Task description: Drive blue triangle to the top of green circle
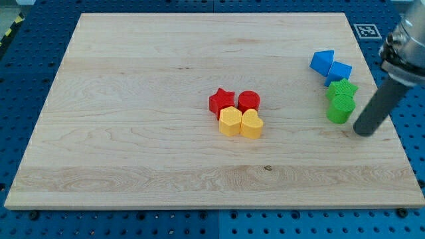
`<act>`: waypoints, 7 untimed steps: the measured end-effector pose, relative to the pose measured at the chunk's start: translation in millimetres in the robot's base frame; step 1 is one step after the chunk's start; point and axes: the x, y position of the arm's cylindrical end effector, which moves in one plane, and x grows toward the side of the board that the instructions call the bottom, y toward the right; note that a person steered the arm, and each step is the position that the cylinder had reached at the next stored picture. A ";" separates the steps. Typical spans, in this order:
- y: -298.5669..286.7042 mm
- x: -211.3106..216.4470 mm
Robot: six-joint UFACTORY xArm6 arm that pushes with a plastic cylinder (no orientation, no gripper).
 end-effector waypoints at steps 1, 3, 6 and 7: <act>-31.8 -19.1; -79.3 -29.3; 37.2 -5.7; 56.7 -33.6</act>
